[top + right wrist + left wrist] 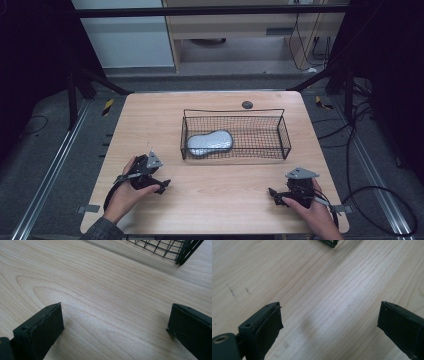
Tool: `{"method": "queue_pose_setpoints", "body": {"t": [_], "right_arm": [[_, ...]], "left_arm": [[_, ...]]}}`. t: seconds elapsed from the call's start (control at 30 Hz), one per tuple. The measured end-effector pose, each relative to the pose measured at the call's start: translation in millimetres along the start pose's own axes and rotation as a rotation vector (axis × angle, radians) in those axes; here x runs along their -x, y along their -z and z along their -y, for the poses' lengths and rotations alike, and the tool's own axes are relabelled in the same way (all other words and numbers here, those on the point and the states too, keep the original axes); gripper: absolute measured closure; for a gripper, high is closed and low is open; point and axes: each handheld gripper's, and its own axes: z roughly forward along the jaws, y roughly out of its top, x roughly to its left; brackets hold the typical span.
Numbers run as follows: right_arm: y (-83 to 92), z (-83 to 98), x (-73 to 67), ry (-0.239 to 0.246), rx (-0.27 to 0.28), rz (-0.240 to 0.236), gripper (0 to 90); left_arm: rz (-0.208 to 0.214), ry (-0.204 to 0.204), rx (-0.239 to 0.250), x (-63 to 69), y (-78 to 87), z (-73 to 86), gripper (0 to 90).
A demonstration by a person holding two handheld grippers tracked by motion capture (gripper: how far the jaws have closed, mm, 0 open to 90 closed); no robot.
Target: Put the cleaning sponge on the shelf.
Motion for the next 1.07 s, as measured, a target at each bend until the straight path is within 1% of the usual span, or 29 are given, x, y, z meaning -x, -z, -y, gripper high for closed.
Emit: {"method": "queue_pose_setpoints", "body": {"t": [0.07, 0.13, 0.17, 0.2, 0.27, 0.3, 0.33, 0.37, 0.4, 0.5, 0.57, 0.63, 0.7, 0.8, 0.87, 0.9, 0.97, 1.07], "right_arm": [[0.0, 0.0, -0.1, -0.001, 0.000, 0.000, 0.3], [0.0, 0.0, 0.0, 0.000, 0.000, -0.001, 0.3], [-0.1, 0.0, -0.1, -0.001, 0.001, 0.000, 0.3], [-0.1, 0.0, 0.0, 0.000, 0.001, -0.001, 0.3], [0.0, 0.0, 0.0, 0.000, 0.000, -0.001, 0.3], [0.0, 0.0, -0.2, -0.002, 0.000, -0.001, 0.3], [-0.1, 0.0, 0.0, 0.000, 0.001, -0.001, 0.3], [0.0, 0.0, -0.2, -0.002, 0.000, 0.000, 0.3], [-0.1, 0.0, 0.0, 0.000, 0.001, 0.000, 0.3], [-0.1, 0.0, 0.0, -0.001, 0.001, 0.000, 0.3], [-0.1, 0.0, 0.0, 0.000, 0.001, 0.000, 0.3], [0.0, 0.0, -0.2, -0.003, 0.000, 0.000, 0.3], [0.0, 0.0, 0.0, 0.000, 0.000, -0.001, 0.3], [0.0, -0.1, 0.1, 0.001, -0.001, -0.002, 0.3], [0.0, -0.1, 0.1, 0.001, -0.001, -0.002, 0.3], [-0.1, -0.1, 0.2, 0.001, -0.001, -0.001, 0.3], [-0.1, -0.1, 0.2, 0.001, -0.001, -0.001, 0.3], [-0.1, -0.1, 0.1, 0.001, -0.001, -0.002, 0.3]], "left_arm": [[-0.010, 0.029, 0.004, -5.4, -3.3, 2.9, 4.7], [-0.019, 0.049, -0.005, -12.2, -6.4, 5.2, 4.4], [-0.028, 0.066, 0.005, -15.6, -7.5, 6.4, 4.5], [-0.030, 0.087, 0.008, -20.3, -8.7, 7.5, 4.5], [-0.020, 0.114, 0.016, -27.2, -10.8, 9.0, 4.1], [-0.023, 0.132, 0.017, -32.0, -12.4, 9.8, 3.9], [-0.040, 0.143, 0.021, -35.5, -13.4, 10.7, 4.0], [-0.047, 0.157, 0.027, -39.1, -14.6, 11.5, 4.1], [-0.048, 0.165, 0.029, -41.8, -15.5, 12.2, 4.1], [-0.027, 0.221, 0.046, -51.9, -20.8, 15.0, 3.9], [-0.040, 0.236, 0.049, -57.1, -23.5, 16.2, 4.0], [-0.043, 0.248, 0.054, -61.1, -26.9, 17.1, 4.0], [-0.048, 0.254, 0.050, -63.8, -31.3, 17.8, 3.7], [-0.062, 0.274, 0.064, -67.7, -34.6, 19.0, 3.2], [-0.050, 0.307, 0.072, -70.7, -37.1, 21.1, 0.8], [-0.051, 0.310, 0.088, -72.0, -38.1, 22.8, 0.0], [-0.058, 0.316, 0.139, -72.8, -40.3, 27.1, 0.0], [-0.060, 0.317, 0.137, -72.8, -40.2, 27.1, 0.0]]}}
